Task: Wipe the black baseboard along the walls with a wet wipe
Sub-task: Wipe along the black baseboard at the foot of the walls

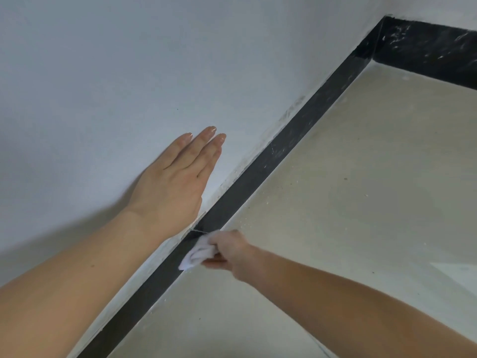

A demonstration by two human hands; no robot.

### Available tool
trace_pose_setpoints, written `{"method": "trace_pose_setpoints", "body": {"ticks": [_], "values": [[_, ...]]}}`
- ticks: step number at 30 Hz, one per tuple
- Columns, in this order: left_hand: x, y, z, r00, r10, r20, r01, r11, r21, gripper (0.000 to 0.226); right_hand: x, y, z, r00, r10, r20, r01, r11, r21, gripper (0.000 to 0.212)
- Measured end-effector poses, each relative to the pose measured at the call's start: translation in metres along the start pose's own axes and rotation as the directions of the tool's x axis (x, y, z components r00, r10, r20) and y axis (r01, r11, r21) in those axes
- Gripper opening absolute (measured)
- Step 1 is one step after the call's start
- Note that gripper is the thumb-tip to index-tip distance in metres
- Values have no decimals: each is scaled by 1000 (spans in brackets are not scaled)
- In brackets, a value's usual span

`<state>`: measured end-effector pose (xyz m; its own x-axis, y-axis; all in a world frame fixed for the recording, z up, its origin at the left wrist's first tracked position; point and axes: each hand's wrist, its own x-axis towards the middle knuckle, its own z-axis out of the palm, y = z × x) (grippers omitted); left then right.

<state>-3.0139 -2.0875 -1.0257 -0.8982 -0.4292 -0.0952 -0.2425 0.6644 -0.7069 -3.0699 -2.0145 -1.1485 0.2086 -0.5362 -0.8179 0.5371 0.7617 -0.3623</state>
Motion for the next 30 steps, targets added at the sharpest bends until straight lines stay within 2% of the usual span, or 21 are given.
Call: {"method": "trace_pose_setpoints", "body": {"ticks": [1, 3, 6, 8, 10, 13, 15, 16, 19, 23, 25, 27, 30], "values": [[0, 0, -1, 1000, 3, 8, -3, 1000, 2, 66, 0, 6, 10, 998, 19, 68, -18, 1000, -15, 30], [-1, -1, -2, 1000, 2, 18, -2, 1000, 7, 67, 6, -6, 12, 995, -36, 91, 36, 999, 2, 19], [-2, -3, -3, 1000, 4, 15, -3, 1000, -18, 67, 14, -44, -8, 991, -85, -100, 90, 995, 42, 14], [-1, -3, -2, 1000, 1, 3, -1, 1000, -30, 66, 8, -59, -22, 985, -80, -150, 94, 991, 92, 19], [-1, -2, 0, 1000, -3, -7, 3, 999, -38, 65, 5, -75, -39, 970, -155, -185, 179, 977, 120, 18], [-2, 0, 0, 1000, -17, -1, 17, 999, -40, 66, 2, -95, -68, 920, -285, -268, 352, 901, 253, 17], [-2, 0, -1, 1000, -14, 6, 14, 1000, -23, 67, 1, -100, -87, 884, -273, -380, 413, 836, 360, 23], [-1, -1, -1, 1000, -6, 6, 7, 1000, -21, 66, -1, -98, -91, 872, -262, -414, 417, 839, 349, 25], [-2, -3, 0, 1000, 16, 9, -16, 1000, -9, 65, 4, -77, -78, 908, -136, -397, 249, 936, 248, 20], [-2, -2, 2, 999, 26, 24, -26, 999, 24, 65, 13, -23, -30, 985, 44, -169, -17, 987, 162, 9], [-2, -2, 3, 999, 32, 27, -34, 998, 44, 65, 18, -5, -12, 995, 54, -87, -40, 988, 149, 21], [-3, -2, 5, 999, 35, 22, -36, 997, 62, 65, 24, -3, -6, 995, 51, -81, -39, 989, 146, 33], [-4, -2, 8, 999, 40, 18, -42, 995, 93, 66, 32, -28, -21, 987, 10, -163, 15, 989, 149, 23]]}}
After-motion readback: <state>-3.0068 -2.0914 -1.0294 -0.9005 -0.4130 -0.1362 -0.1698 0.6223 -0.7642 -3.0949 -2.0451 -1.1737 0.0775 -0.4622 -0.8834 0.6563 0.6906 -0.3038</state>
